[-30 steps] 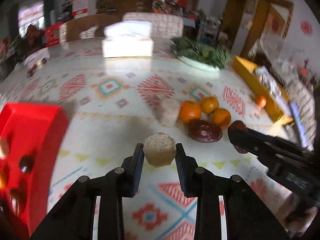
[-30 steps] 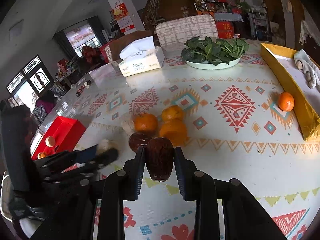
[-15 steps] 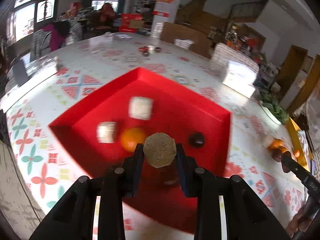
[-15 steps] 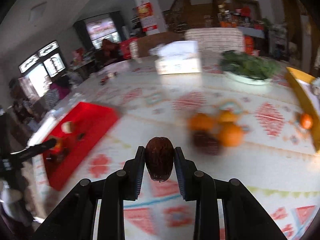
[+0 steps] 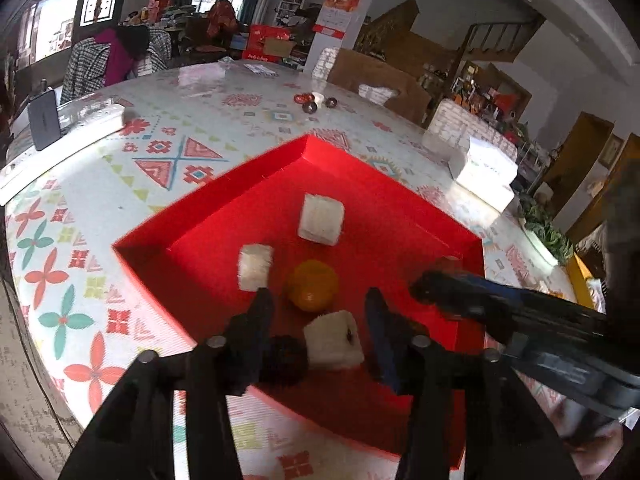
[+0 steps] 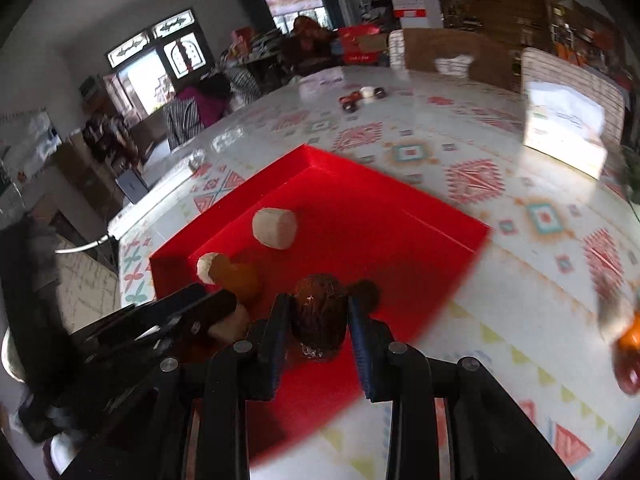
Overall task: Organize fruits
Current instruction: 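Release the root slice into the red tray with the left tool while the right tool drops the date there, then grasp a dark red date with the left tool while the right tool grasps an orange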
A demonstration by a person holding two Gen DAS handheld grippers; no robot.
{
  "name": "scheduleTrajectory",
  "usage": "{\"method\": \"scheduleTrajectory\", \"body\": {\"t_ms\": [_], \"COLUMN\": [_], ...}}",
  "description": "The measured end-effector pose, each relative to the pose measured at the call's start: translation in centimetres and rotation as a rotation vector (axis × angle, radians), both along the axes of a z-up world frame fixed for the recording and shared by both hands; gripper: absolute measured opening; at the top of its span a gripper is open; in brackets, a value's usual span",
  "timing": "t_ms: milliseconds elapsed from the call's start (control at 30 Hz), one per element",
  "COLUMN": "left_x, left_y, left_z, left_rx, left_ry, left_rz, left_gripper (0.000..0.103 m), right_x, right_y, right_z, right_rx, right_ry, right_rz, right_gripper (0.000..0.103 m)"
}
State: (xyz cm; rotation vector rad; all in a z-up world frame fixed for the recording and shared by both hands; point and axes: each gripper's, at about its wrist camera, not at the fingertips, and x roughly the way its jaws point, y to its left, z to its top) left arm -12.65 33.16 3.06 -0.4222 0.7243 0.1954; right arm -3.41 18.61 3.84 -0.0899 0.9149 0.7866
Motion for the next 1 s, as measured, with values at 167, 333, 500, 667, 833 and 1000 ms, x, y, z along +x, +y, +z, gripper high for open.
{"method": "scheduleTrajectory", "body": {"t_ms": [167,333,500,667,833,1000], "left_x": [-1.1,-1.6,-1.7,-0.6,0.6,2.3], "left_y": [1.1,0.8,-1.9,-6.6,-11.6,-16.9], "left_z": [0.9,1.7,3.1,3.2,2.7,2.0], "left_rx": [0.005,-0.001,0.020,0.041,0.059,0.105], "left_ry": [-0.032,-0.051,-0.093,-0.079,-0.047,0.006], "left_rz": [0.032,0.015,-0.056,-0.180,-0.275,-0.371], "left_gripper": [0.059,0.059,0.072,0.072,0.072,0.072], "right_x": [1.1,-0.2,-3.1,-3.8,-3.5,-3.3], "right_y": [1.6,-0.5,-7.3,-17.0,-25.0,-27.9], "right_z": [-0.8,1.1,2.3,0.3,-1.8,-1.7], "right_rx": [0.009,0.025,-0.054,-0.098,-0.133,-0.117], "right_ry": [0.035,-0.027,-0.127,-0.059,0.003,0.000], "right_rz": [-0.016,-0.036,-0.149,-0.320,-0.482,-0.537], "right_gripper": [0.040,0.050,0.072,0.073,0.073,0.073]}}
